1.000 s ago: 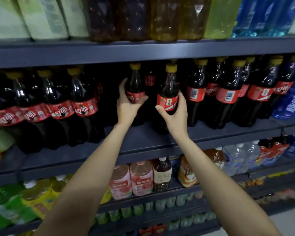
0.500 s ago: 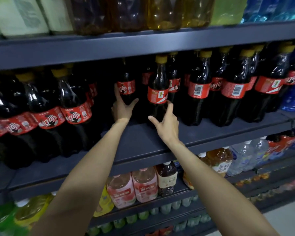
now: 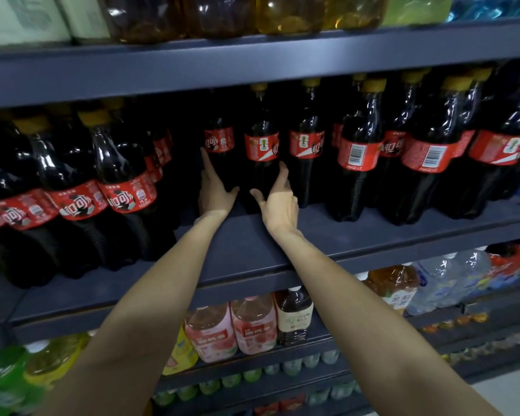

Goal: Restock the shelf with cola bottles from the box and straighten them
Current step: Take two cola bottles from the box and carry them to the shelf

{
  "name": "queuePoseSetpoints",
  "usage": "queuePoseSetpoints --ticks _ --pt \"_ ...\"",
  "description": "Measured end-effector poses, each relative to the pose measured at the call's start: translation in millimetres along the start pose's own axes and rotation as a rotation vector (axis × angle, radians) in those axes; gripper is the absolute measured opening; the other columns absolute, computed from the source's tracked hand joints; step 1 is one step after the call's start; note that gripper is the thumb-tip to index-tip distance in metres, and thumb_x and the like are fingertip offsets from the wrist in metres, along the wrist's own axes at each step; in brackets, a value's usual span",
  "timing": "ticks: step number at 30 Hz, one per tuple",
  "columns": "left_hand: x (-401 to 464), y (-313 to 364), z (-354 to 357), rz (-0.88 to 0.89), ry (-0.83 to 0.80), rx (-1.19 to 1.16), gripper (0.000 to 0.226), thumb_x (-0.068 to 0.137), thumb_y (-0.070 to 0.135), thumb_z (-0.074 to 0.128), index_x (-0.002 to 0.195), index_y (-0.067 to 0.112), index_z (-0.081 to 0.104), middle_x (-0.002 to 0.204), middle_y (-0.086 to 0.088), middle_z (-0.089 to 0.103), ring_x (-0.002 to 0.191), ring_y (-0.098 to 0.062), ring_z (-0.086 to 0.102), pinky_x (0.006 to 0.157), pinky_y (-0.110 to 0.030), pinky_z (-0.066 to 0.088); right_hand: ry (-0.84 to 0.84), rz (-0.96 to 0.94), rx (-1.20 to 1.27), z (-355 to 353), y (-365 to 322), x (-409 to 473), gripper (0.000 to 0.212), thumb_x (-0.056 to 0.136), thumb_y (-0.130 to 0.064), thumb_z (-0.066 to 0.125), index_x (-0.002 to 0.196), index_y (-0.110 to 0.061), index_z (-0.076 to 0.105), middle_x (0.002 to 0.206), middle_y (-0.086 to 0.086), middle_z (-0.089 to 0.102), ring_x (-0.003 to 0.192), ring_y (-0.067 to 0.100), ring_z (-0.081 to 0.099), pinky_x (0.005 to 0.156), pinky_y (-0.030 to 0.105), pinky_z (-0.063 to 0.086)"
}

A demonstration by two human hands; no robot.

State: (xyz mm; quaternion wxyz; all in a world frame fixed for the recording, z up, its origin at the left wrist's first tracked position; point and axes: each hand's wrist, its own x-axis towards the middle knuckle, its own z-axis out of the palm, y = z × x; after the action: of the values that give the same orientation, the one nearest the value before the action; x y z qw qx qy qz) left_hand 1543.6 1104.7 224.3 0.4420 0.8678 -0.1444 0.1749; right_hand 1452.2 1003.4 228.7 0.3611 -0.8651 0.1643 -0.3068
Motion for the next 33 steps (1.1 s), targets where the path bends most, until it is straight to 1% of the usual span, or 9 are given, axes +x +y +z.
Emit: queuePoseSetpoints --ticks 3,7,11,15,18,20,23,26,33 --pt "-4 -2 -3 -0.052 -0.057 0.12 0.103 0.083 0.02 0.068 0.15 0.018 -0.01 0.151 -0.018 0.029 0.132 -0.034 0.039 0.102 -0.045 0.041 -0.049 -0.019 -0.009 -2 0 1 0.08 0.091 -0.031 0.06 0.15 -0.013 0.008 0.137 0.016 0.044 0.113 0.035 0.055 0.079 0.039 0.048" --pt "-17 6 -12 -0.164 -0.173 0.151 0.094 0.085 0.03 0.066 0.152 0.012 0.002 0.152 -0.016 0.029 0.138 -0.033 0.03 0.11 -0.041 0.033 -0.156 -0.048 -0.075 -19 1 -4 0.082 0.092 -0.029 0.058 0.151 -0.013 0.004 0.143 0.017 0.037 0.121 0.035 0.047 0.085 0.041 0.047" --pt "-55 29 -29 -0.155 -0.143 0.05 0.068 0.086 0.03 0.065 0.145 0.017 0.033 0.142 -0.007 0.047 0.129 -0.024 0.045 0.104 -0.034 0.04 -0.134 -0.211 -0.159 -55 6 -24 0.062 0.093 -0.023 0.054 0.146 -0.012 0.025 0.13 0.014 0.05 0.119 0.031 0.048 0.086 0.039 0.046" --pt "-110 72 -38 -0.057 -0.061 -0.142 0.031 0.088 0.021 0.063 0.118 0.021 0.057 0.113 0.006 0.064 0.107 -0.01 0.06 0.099 -0.037 0.047 -0.005 -0.308 -0.168 -109 25 -57 0.035 0.093 -0.025 0.052 0.128 -0.016 0.053 0.109 0.003 0.066 0.098 0.024 0.062 0.07 0.033 0.048" --pt "-161 123 -26 0.108 -0.199 -0.267 0.015 0.091 0.012 0.06 0.101 0.022 0.059 0.102 0.01 0.065 0.098 -0.005 0.062 0.092 -0.029 0.05 0.183 -0.359 -0.21 -167 61 -88 0.021 0.089 -0.025 0.057 0.106 -0.016 0.067 0.079 -0.003 0.07 0.071 0.016 0.067 0.051 0.026 0.044" --pt "-199 159 -8 0.254 -0.325 -0.285 0.01 0.094 0.016 0.057 0.103 0.019 0.059 0.103 0.008 0.066 0.101 -0.003 0.061 0.091 -0.021 0.048 0.256 -0.389 -0.223 -214 99 -113 0.018 0.09 -0.022 0.058 0.102 -0.014 0.069 0.077 -0.003 0.07 0.069 0.013 0.065 0.055 0.025 0.045" --pt "-261 202 41 0.379 -0.41 -0.365 0.014 0.093 0.023 0.053 0.103 0.017 0.062 0.1 0.007 0.067 0.098 -0.005 0.063 0.086 -0.023 0.049 0.275 -0.407 -0.271 -290 170 -161 0.02 0.092 -0.018 0.056 0.103 -0.009 0.069 0.086 0.003 0.069 0.077 0.02 0.061 0.069 0.029 0.048" --pt "-338 235 109 0.353 -0.503 -0.437 0.016 0.091 0.018 0.054 0.105 0.017 0.061 0.098 0.01 0.066 0.094 -0.001 0.062 0.084 -0.019 0.048 0.124 -0.22 -0.276 -365 247 -225 0.026 0.093 -0.019 0.051 0.112 -0.008 0.065 0.102 0.007 0.066 0.094 0.023 0.058 0.084 0.03 0.046" --pt "-510 297 293 -0.05 -1.098 -0.384 0.029 0.087 -0.009 0.056 0.107 0.012 0.055 0.101 -0.005 0.062 0.081 0.009 0.06 0.073 -0.006 0.044 0.081 0.821 -0.169 -512 397 -409 0.04 0.089 -0.017 0.063 0.128 -0.016 0.054 0.122 0.003 0.059 0.107 0.019 0.059 0.09 0.023 0.041"
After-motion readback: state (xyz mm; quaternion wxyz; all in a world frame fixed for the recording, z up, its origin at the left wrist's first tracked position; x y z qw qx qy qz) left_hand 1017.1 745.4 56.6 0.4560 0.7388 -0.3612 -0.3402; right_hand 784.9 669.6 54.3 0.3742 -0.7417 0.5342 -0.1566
